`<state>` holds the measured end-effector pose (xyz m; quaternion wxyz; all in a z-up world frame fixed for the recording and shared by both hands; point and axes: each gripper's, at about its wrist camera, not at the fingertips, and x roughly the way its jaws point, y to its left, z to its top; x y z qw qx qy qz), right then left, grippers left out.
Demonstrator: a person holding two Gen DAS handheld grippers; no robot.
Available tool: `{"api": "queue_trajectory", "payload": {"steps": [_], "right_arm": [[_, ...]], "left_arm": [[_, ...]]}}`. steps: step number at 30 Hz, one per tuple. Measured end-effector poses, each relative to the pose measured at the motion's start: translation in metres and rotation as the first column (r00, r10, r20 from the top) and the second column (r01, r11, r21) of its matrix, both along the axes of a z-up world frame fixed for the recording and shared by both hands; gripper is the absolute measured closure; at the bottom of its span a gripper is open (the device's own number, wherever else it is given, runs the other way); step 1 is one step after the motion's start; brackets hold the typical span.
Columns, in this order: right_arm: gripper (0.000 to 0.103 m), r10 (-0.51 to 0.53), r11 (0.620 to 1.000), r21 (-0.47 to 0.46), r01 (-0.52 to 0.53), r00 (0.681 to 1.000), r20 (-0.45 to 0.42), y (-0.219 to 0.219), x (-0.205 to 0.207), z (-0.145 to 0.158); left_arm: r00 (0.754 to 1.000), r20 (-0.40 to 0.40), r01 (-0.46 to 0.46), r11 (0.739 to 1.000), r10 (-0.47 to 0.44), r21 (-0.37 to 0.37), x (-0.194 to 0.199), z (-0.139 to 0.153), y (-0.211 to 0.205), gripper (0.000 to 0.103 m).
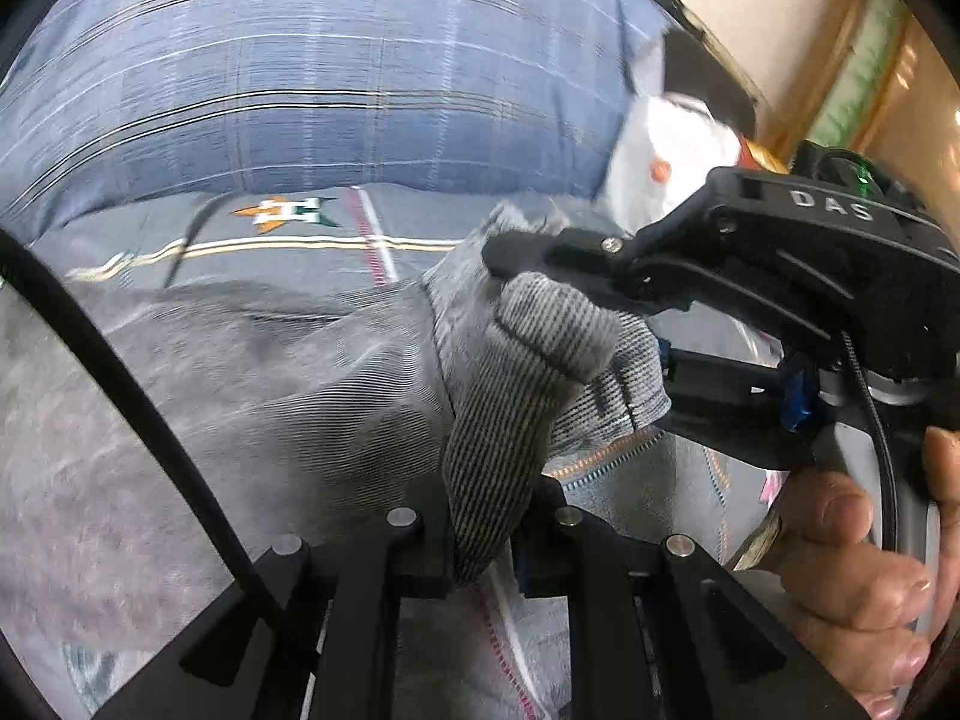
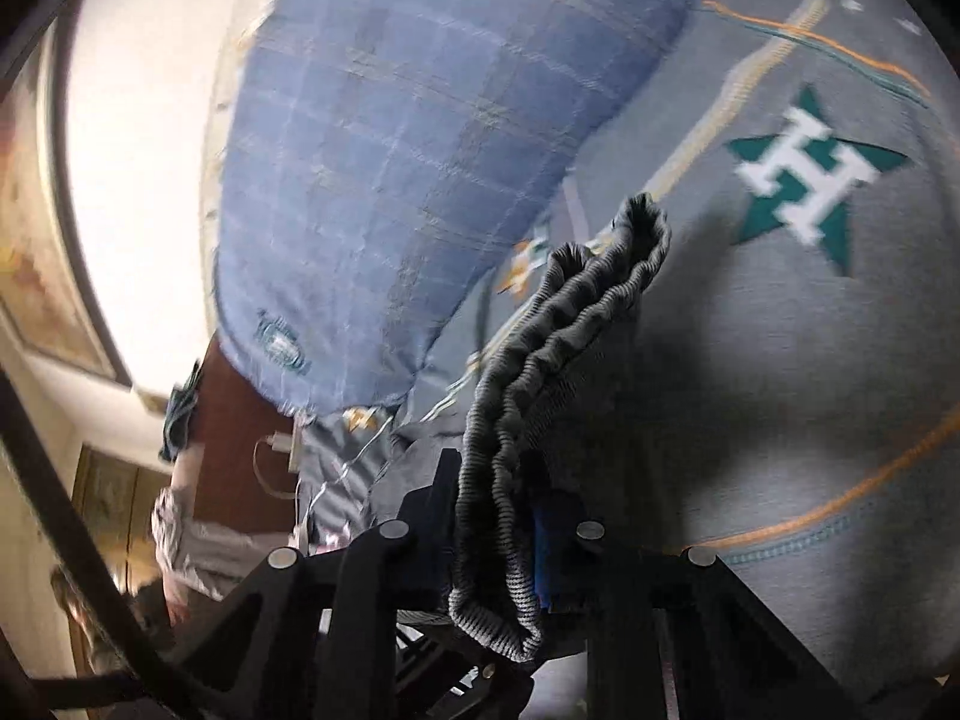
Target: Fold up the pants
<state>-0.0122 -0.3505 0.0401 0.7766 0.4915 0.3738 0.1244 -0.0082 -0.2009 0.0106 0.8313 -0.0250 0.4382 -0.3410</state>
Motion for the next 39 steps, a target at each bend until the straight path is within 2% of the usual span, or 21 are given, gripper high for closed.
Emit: {"api": "queue_trajectory", "payload": {"steps": [4, 7, 11, 16, 17, 19, 20, 22, 24, 25, 27, 28, 29, 30, 31, 33, 35, 38, 39], "right_arm": [[0.082, 0.117, 0.992, -0.052, -0.113, 0.99, 0.081, 0.04, 0.009, 0.022], [0.082, 0.209, 0.975, -0.089, -0.201, 0.973, 0.096, 0.077, 0.022, 0.029], [0.083, 0.305, 0.947, -0.126, -0.296, 0.951, 0.055, 0.125, 0.043, 0.02], [0.083, 0.351, 0.926, -0.132, -0.354, 0.935, -0.05, 0.168, 0.075, -0.018], [0.079, 0.358, 0.924, -0.117, -0.363, 0.931, -0.068, 0.171, 0.079, -0.027], [0.075, 0.355, 0.93, -0.062, -0.362, 0.93, -0.098, 0.172, 0.082, -0.044], [0.069, 0.354, 0.933, -0.029, -0.358, 0.93, -0.096, 0.169, 0.081, -0.049], [0.06, 0.326, 0.946, 0.014, -0.325, 0.944, -0.051, 0.16, 0.076, -0.045], [0.043, 0.276, 0.961, 0.021, -0.276, 0.961, 0.022, 0.144, 0.066, -0.031], [0.04, 0.243, 0.97, 0.012, -0.244, 0.969, 0.05, 0.134, 0.061, -0.023], [0.039, 0.186, 0.982, -0.051, -0.183, 0.981, 0.057, 0.119, 0.052, -0.011], [0.039, 0.144, 0.984, -0.113, -0.139, 0.989, 0.042, 0.111, 0.046, -0.008], [0.039, 0.113, 0.982, -0.153, -0.109, 0.993, 0.018, 0.108, 0.043, -0.009], [0.039, 0.076, 0.976, -0.201, -0.078, 0.997, -0.018, 0.103, 0.04, -0.011], [0.039, 0.037, 0.962, -0.267, -0.053, 0.997, -0.064, 0.098, 0.039, -0.014], [0.039, 0.002, 0.948, -0.315, -0.037, 0.994, -0.109, 0.096, 0.039, -0.019], [0.039, 0.013, 0.948, -0.313, -0.059, 0.989, -0.147, 0.098, 0.04, -0.025], [0.039, 0.04, 0.939, -0.329, -0.102, 0.981, -0.189, 0.107, 0.043, -0.03], [0.039, 0.046, 0.933, -0.341, -0.113, 0.979, -0.199, 0.107, 0.043, -0.033]], "left_arm": [[0.997, 0.02, -0.07, 0.997, 0.071, -0.044, -0.008, 0.009, 0.036, 0.09], [0.99, 0.008, -0.137, 0.989, 0.137, -0.062, -0.008, 0.007, 0.065, 0.09], [0.976, -0.079, -0.211, 0.974, 0.205, -0.081, 0.005, -0.009, 0.106, 0.09], [0.946, -0.221, -0.26, 0.962, 0.236, -0.083, 0.031, -0.045, 0.135, 0.09], [0.939, -0.251, -0.265, 0.96, 0.236, -0.088, 0.034, -0.053, 0.139, 0.09], [0.93, -0.291, -0.267, 0.957, 0.225, -0.113, 0.037, -0.064, 0.143, 0.09], [0.929, -0.295, -0.271, 0.955, 0.225, -0.124, 0.037, -0.063, 0.144, 0.09], [0.924, -0.302, -0.284, 0.949, 0.233, -0.138, 0.037, -0.06, 0.147, 0.09], [0.919, -0.302, -0.307, 0.941, 0.254, -0.143, 0.037, -0.056, 0.154, 0.09], [0.917, -0.308, -0.311, 0.939, 0.256, -0.146, 0.036, -0.056, 0.156, 0.09], [0.909, -0.324, -0.325, 0.933, 0.262, -0.157, 0.034, -0.055, 0.16, 0.09], [0.906, -0.328, -0.331, 0.931, 0.267, -0.157, 0.035, -0.054, 0.163, 0.09], [0.904, -0.332, -0.332, 0.932, 0.27, -0.146, 0.037, -0.056, 0.161, 0.085], [0.897, -0.345, -0.334, 0.934, 0.275, -0.125, 0.038, -0.058, 0.161, 0.073], [0.892, -0.357, -0.335, 0.936, 0.277, -0.112, 0.037, -0.058, 0.162, 0.069], [0.885, -0.373, -0.343, 0.932, 0.277, -0.121, 0.033, -0.056, 0.169, 0.065], [0.876, -0.386, -0.361, 0.924, 0.289, -0.126, 0.037, -0.051, 0.177, 0.06], [0.878, -0.354, -0.374, 0.923, 0.321, -0.091, 0.043, -0.048, 0.176, 0.063], [0.881, -0.343, -0.374, 0.923, 0.325, -0.086, 0.045, -0.049, 0.175, 0.08]]}}
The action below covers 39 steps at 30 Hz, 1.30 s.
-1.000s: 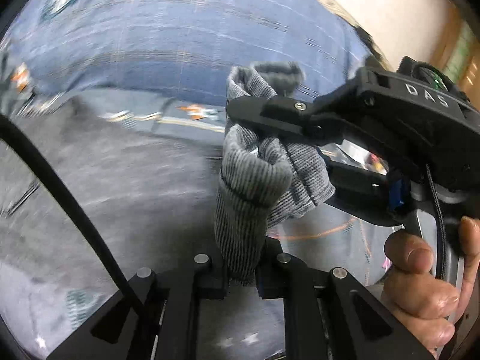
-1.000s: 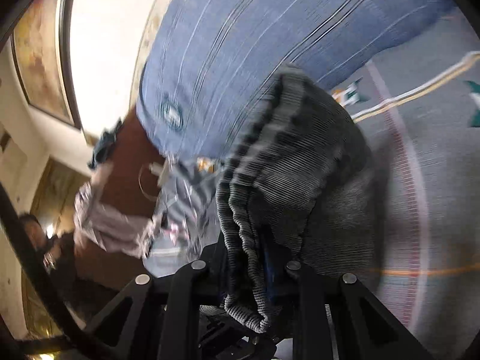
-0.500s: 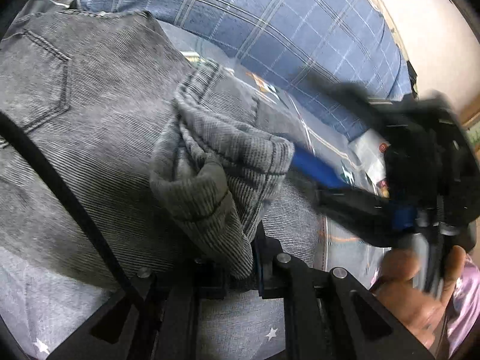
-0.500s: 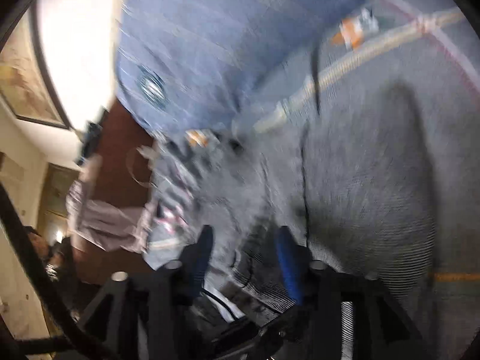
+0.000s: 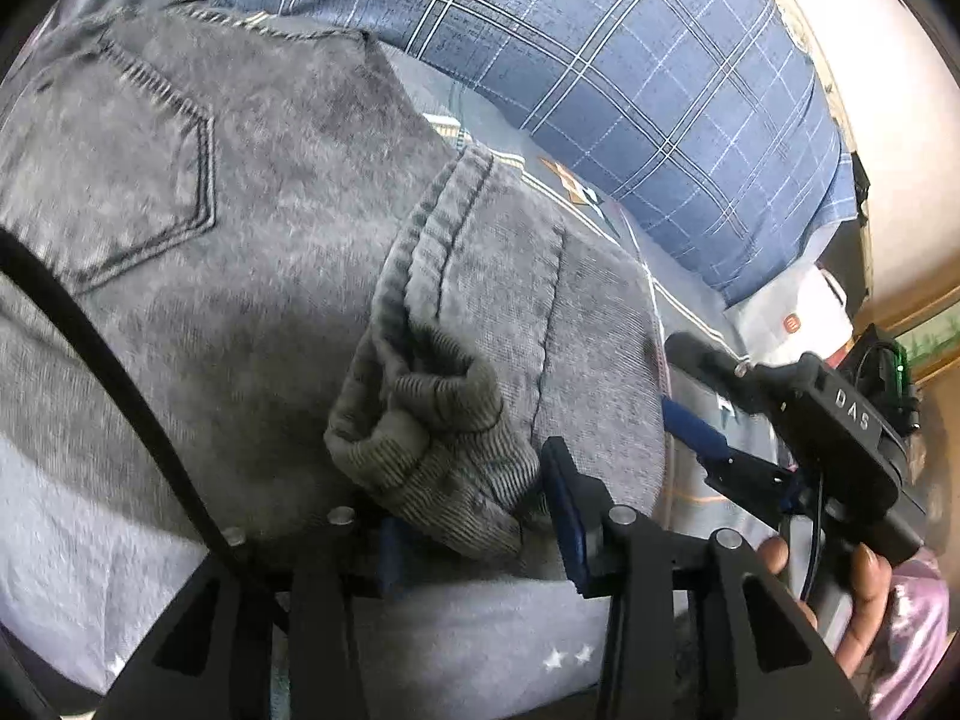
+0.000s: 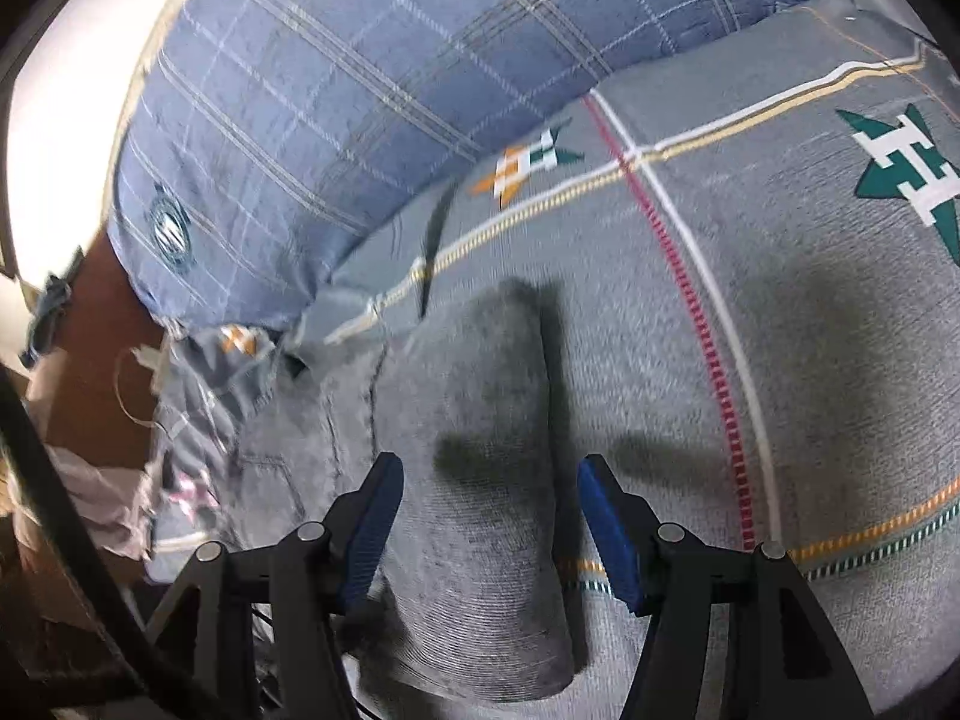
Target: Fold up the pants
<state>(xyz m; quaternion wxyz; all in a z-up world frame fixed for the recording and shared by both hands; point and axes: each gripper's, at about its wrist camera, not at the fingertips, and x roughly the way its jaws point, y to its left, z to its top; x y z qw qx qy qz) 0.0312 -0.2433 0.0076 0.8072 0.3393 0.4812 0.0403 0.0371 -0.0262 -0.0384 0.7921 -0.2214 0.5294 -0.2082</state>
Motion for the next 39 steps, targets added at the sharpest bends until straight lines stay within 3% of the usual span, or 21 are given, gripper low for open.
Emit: {"api": "queue_trajectory", "payload": {"steps": [1, 7, 11, 13, 19, 25, 35, 39], "right_arm": [[0.039, 0.002, 1.0, -0.013, -0.002, 1.0, -0.007, 0.001, 0.0, -0.001], [0.039, -0.003, 1.0, -0.013, 0.002, 1.0, -0.025, 0.002, -0.002, -0.008], [0.039, 0.014, 1.0, 0.012, -0.014, 0.999, -0.037, 0.005, 0.0, -0.012], [0.039, 0.032, 0.999, 0.003, -0.032, 0.999, -0.044, 0.009, 0.001, -0.012], [0.039, 0.027, 1.0, 0.009, -0.026, 0.999, -0.034, 0.008, 0.001, -0.01], [0.039, 0.015, 0.999, 0.047, -0.016, 1.0, 0.007, -0.001, -0.003, -0.001], [0.039, 0.103, 0.991, 0.096, -0.097, 0.992, -0.069, 0.01, 0.0, -0.012], [0.042, 0.124, 0.991, 0.059, -0.119, 0.989, -0.082, 0.017, 0.0, -0.012]], "left_arm": [[1.0, 0.01, -0.006, 0.999, 0.006, 0.037, 0.002, 0.0, -0.001, 0.086], [0.994, 0.106, -0.042, 0.999, 0.039, 0.028, -0.005, 0.02, 0.023, 0.089], [1.0, 0.018, -0.004, 0.997, 0.003, 0.08, 0.005, -0.012, 0.023, 0.088], [0.998, 0.065, -0.014, 0.997, 0.009, 0.078, 0.0, -0.009, 0.025, 0.087], [0.997, 0.069, -0.023, 0.999, 0.02, 0.043, -0.008, -0.005, 0.039, 0.087], [0.997, 0.08, -0.021, 0.998, 0.017, 0.053, -0.015, -0.002, 0.04, 0.086], [0.996, 0.088, -0.028, 0.999, 0.025, 0.035, -0.014, -0.001, 0.037, 0.086], [0.989, 0.146, -0.032, 0.994, 0.017, 0.101, -0.021, 0.006, 0.03, 0.086]]}}
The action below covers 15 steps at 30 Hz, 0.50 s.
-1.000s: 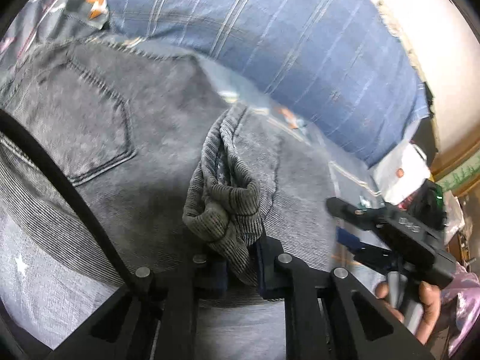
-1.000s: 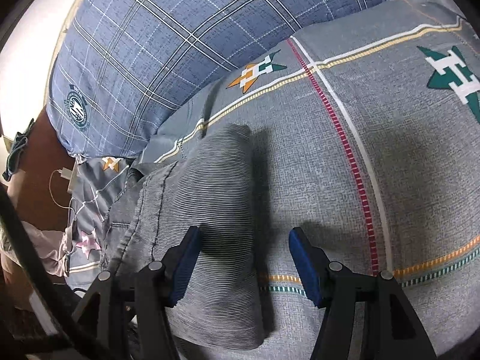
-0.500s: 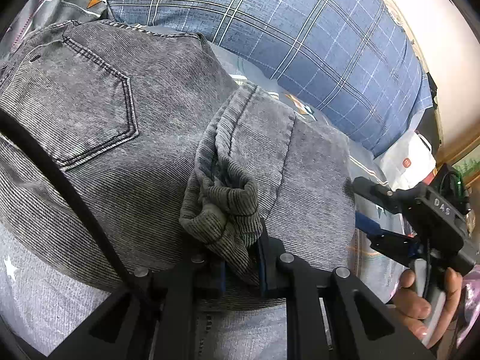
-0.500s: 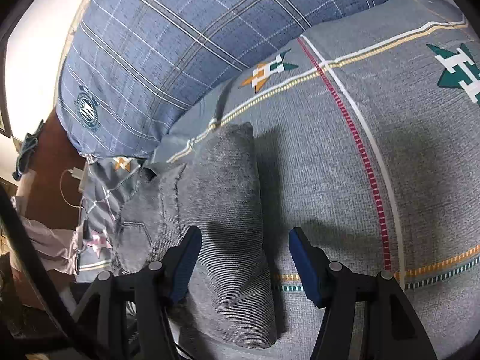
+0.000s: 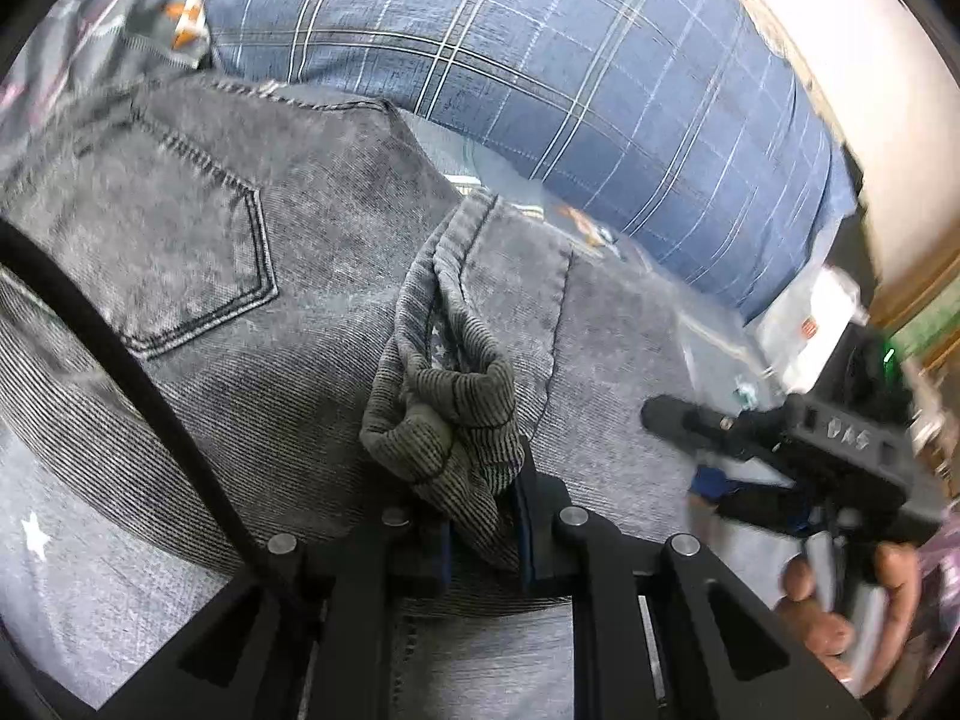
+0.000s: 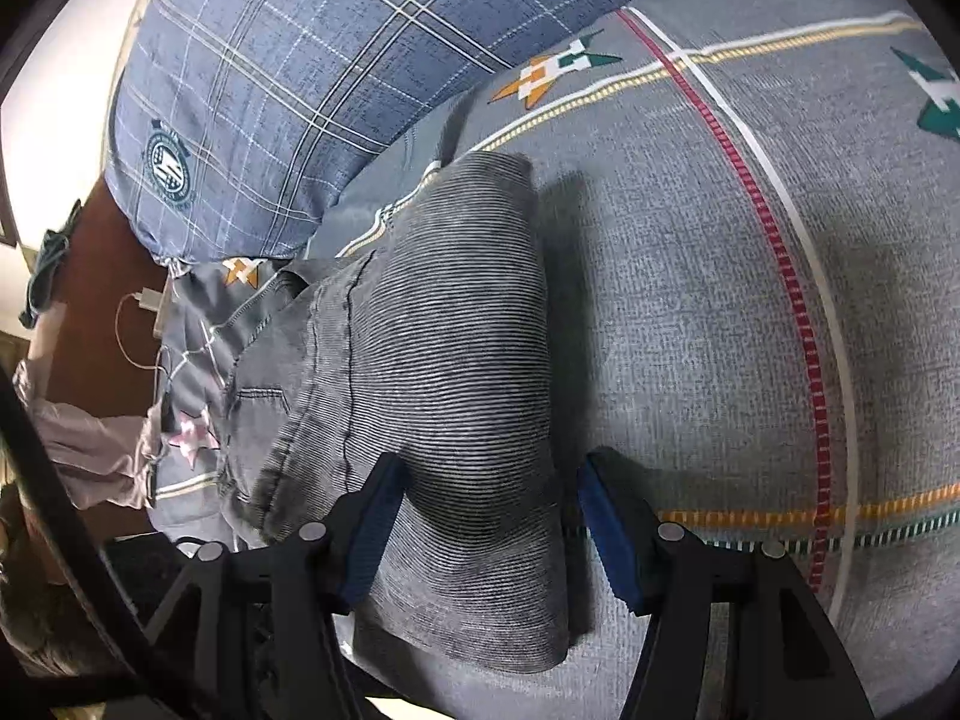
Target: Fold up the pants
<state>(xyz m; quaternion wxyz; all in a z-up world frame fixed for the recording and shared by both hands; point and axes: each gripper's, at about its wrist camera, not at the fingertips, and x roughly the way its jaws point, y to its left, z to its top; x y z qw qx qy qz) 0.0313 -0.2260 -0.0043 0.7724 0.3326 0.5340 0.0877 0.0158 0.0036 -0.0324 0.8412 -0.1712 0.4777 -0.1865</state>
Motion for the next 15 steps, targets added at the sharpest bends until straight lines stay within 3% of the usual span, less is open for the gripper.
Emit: {"api": "queue_trajectory", "payload": {"steps": [4, 8, 12, 15], "right_arm": [[0.067, 0.012, 0.997, -0.076, -0.012, 1.0, 0.005, 0.01, -0.001, 0.002], [0.084, 0.01, 0.99, -0.141, -0.008, 1.0, 0.017, 0.02, -0.004, 0.01], [0.089, 0.007, 0.982, -0.187, 0.006, 0.998, 0.066, 0.02, -0.009, 0.028], [0.09, -0.008, 0.987, -0.161, 0.026, 0.994, 0.112, 0.007, -0.016, 0.047]], "left_arm": [[1.0, -0.008, -0.01, 1.0, 0.01, 0.023, 0.0, -0.009, -0.001, 0.086], [1.0, 0.007, 0.0, 0.997, 0.0, 0.081, -0.002, -0.006, -0.008, 0.086], [1.0, -0.016, 0.018, 0.998, -0.017, 0.056, -0.001, 0.005, -0.016, 0.087], [0.999, 0.008, 0.043, 0.998, -0.043, 0.048, -0.004, 0.018, -0.032, 0.087]]}}
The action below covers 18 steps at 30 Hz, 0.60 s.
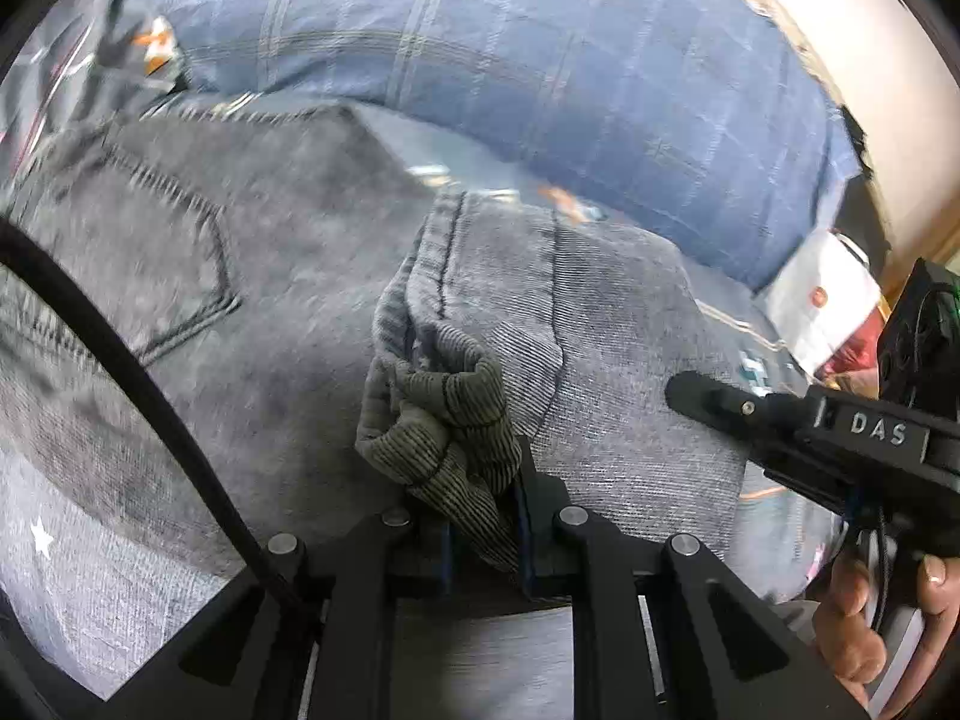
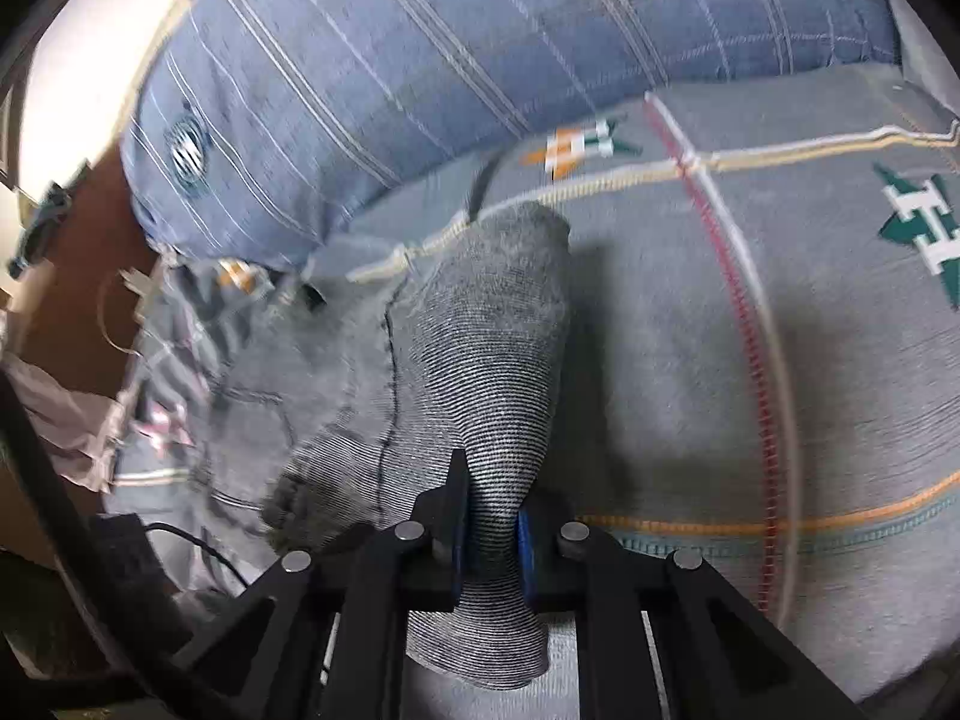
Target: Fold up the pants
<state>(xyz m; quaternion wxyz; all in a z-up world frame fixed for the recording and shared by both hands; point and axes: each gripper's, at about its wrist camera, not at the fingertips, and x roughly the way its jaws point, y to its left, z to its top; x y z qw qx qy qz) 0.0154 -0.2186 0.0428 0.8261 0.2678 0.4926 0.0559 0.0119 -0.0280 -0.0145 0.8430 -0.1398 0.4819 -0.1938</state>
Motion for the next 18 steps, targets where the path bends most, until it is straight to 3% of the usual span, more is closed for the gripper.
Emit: {"api": "queue_trajectory", "payload": {"steps": [3, 6, 9, 11, 13, 15, 18], "right_arm": [[0.09, -0.035, 0.999, 0.0, 0.036, 0.998, 0.043, -0.025, -0.008, 0.018], [0.09, -0.098, 0.989, -0.104, 0.102, 0.994, 0.04, -0.036, -0.003, 0.019], [0.089, -0.105, 0.977, -0.194, 0.091, 0.992, -0.064, -0.031, 0.013, -0.011], [0.085, -0.147, 0.978, -0.168, 0.127, 0.983, -0.108, -0.034, 0.015, -0.026], [0.084, -0.16, 0.983, -0.11, 0.149, 0.982, -0.102, -0.04, 0.014, -0.024], [0.082, -0.169, 0.985, -0.06, 0.165, 0.982, -0.083, -0.043, 0.012, -0.017], [0.076, -0.175, 0.984, -0.041, 0.173, 0.984, -0.033, -0.044, 0.008, -0.004]], "left_arm": [[0.999, 0.007, 0.038, 0.999, -0.038, -0.021, 0.005, 0.01, -0.023, 0.086], [0.997, -0.021, 0.077, 0.997, -0.077, 0.0, 0.018, 0.002, -0.053, 0.086], [0.993, -0.088, 0.077, 0.997, -0.074, 0.031, 0.024, -0.022, -0.059, 0.086], [0.995, -0.054, 0.08, 0.997, -0.081, -0.018, 0.019, -0.024, -0.05, 0.084], [0.994, -0.043, 0.104, 0.994, -0.105, -0.018, 0.016, -0.023, -0.044, 0.08], [0.995, -0.038, 0.097, 0.995, -0.097, 0.001, 0.012, -0.017, -0.035, 0.067], [0.997, -0.02, 0.072, 0.997, -0.072, 0.001, 0.008, -0.003, -0.017, 0.057]]}}
